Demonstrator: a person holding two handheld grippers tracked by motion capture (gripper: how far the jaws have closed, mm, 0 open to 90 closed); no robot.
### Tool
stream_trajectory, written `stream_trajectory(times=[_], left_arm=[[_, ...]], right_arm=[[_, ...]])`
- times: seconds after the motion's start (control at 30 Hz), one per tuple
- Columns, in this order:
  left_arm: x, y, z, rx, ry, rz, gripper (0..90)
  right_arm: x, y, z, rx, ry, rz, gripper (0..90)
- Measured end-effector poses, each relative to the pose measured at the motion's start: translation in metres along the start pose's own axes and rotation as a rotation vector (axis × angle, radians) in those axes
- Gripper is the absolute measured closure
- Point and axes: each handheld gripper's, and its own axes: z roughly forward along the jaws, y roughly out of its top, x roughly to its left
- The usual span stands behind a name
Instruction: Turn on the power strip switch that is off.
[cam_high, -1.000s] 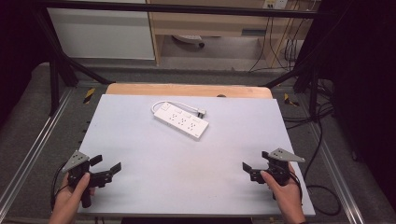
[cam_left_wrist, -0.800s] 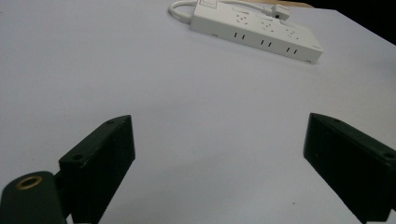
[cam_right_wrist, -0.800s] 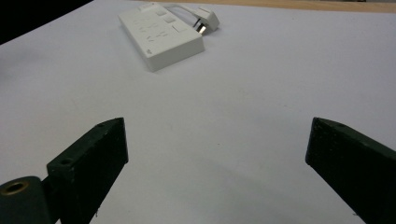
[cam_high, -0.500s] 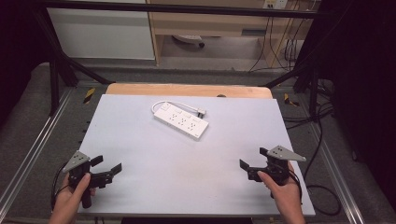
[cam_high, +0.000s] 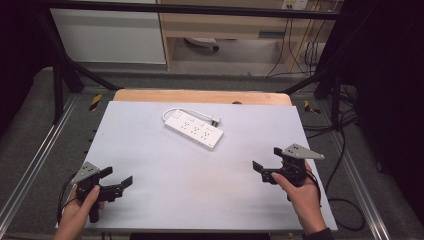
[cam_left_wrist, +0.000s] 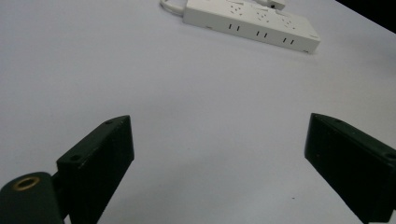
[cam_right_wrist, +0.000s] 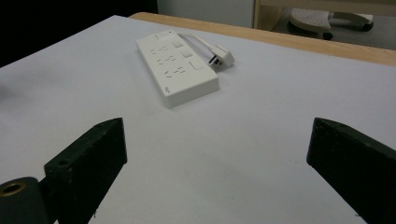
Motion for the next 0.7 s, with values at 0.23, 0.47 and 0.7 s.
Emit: stream_trajectory(times=[0.23,0.47,0.7], left_arm=[[-0.003,0.002,0.007,0.012,-0.027,0.019,8.4],[-0.004,0.0,0.004,0.013,-0.018,0.02,8.5],[-0.004,-0.001,0.004,0.02,-0.013,0.021,8.5]], right_arm=[[-0.004,0.018,0.011,0.007,0.014,-0.008,5.6],[-0.009,0.038,0.018,-0.023,0.014,-0.008,4.6],[-0.013,0.056,0.026,-0.042,0.008,-0.002,4.4]])
